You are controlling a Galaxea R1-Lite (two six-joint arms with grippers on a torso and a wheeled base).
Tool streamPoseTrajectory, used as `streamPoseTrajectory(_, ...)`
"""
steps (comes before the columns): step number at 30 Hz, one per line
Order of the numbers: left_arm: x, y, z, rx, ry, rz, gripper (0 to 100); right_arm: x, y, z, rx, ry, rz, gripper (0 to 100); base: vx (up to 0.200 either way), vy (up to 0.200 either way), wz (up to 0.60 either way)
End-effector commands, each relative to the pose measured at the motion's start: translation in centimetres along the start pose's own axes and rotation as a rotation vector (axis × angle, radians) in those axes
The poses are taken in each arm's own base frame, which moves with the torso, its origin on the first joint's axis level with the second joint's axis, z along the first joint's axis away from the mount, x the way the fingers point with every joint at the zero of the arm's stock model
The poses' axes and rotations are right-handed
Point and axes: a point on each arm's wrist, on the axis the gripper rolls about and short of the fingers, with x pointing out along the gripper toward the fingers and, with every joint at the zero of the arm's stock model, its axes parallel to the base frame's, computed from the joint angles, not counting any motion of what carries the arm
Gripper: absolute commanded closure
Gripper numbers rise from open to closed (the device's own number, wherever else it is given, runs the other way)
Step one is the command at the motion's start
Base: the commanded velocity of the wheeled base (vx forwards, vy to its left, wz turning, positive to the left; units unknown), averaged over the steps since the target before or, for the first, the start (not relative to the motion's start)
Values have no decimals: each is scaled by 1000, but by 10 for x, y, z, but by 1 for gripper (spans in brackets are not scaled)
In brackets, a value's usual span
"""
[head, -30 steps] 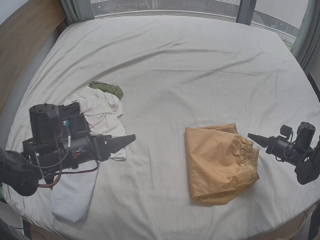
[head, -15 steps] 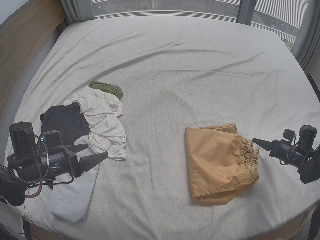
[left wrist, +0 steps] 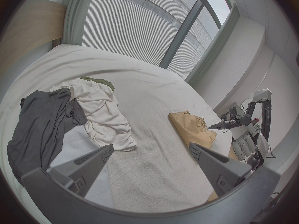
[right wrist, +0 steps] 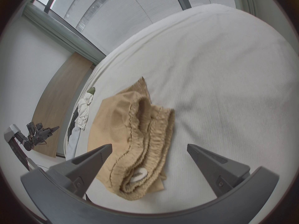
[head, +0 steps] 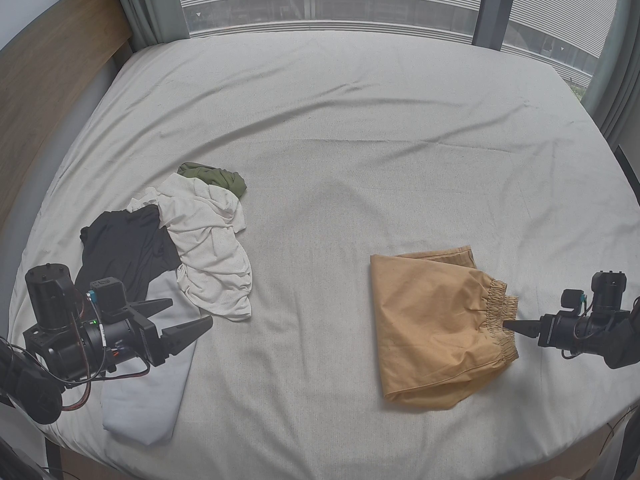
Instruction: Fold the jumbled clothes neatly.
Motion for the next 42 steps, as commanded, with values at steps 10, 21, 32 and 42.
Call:
streamPoseTrajectory(10, -1, 2, -9, -20, 33, 7, 0, 19, 6, -21, 27, 124, 38, 0, 0, 0, 0)
streamPoseTrajectory(21, 2, 5, -12, -29, 51, 13, 0, 38, 15, -36, 25, 205, 81, 0, 0, 0, 0)
streamPoseTrajectory(32, 2, 6, -14, -27, 43, 15, 0, 48, 21, -35, 2, 196, 112, 0, 0, 0, 0)
streamPoseTrajectory(42, 2, 5, -15, -29, 48, 14, 0, 58, 23, -35, 25, 139, 135, 0, 0, 0, 0)
